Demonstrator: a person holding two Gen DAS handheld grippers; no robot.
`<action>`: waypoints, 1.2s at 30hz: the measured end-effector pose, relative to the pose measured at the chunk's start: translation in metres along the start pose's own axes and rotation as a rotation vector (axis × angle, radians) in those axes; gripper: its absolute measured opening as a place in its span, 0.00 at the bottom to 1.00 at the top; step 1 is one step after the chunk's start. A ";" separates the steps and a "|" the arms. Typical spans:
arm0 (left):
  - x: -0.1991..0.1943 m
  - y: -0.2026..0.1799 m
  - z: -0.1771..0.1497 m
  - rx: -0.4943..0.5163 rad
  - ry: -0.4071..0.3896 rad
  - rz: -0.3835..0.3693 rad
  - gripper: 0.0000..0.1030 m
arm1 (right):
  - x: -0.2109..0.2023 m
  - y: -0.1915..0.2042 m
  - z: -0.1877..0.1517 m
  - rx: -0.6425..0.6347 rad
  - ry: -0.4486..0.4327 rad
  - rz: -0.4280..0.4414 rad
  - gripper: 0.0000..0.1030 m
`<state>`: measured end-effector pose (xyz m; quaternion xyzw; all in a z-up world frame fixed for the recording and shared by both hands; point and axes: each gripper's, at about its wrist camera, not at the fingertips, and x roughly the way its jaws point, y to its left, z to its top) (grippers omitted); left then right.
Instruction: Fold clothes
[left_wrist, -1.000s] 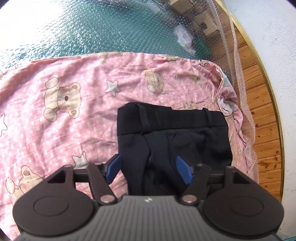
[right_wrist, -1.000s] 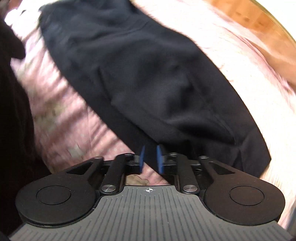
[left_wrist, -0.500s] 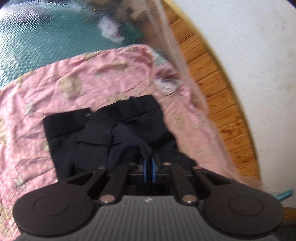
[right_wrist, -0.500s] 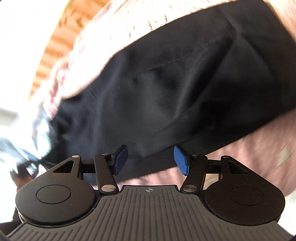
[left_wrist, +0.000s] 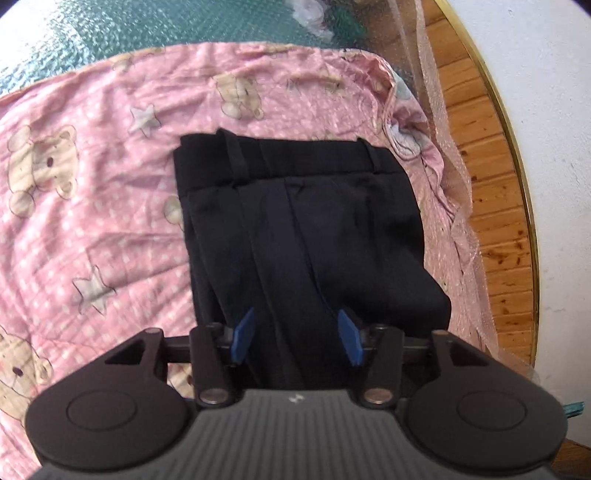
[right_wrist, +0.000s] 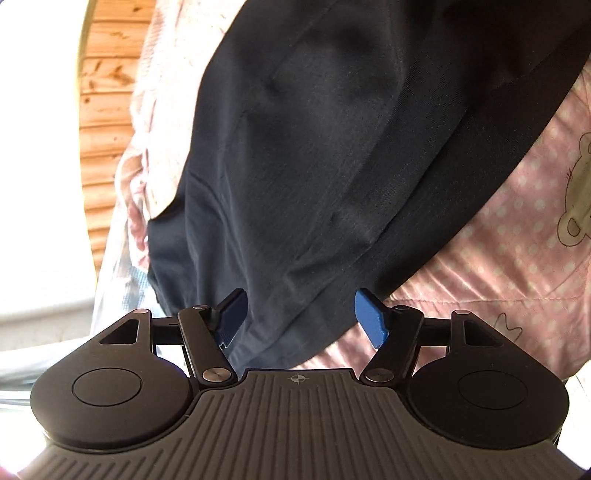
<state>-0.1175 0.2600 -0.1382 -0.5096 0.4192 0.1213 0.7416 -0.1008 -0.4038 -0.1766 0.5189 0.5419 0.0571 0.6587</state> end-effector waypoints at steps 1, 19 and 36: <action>0.008 -0.004 -0.004 0.014 0.027 0.010 0.50 | -0.002 0.000 0.001 0.012 -0.012 -0.009 0.66; -0.004 0.009 -0.018 0.176 -0.027 -0.197 0.01 | -0.048 -0.020 -0.007 -0.026 -0.150 -0.100 0.00; -0.004 -0.004 -0.108 0.038 -0.035 -0.019 0.53 | -0.215 -0.119 0.042 0.174 -0.503 -0.086 0.63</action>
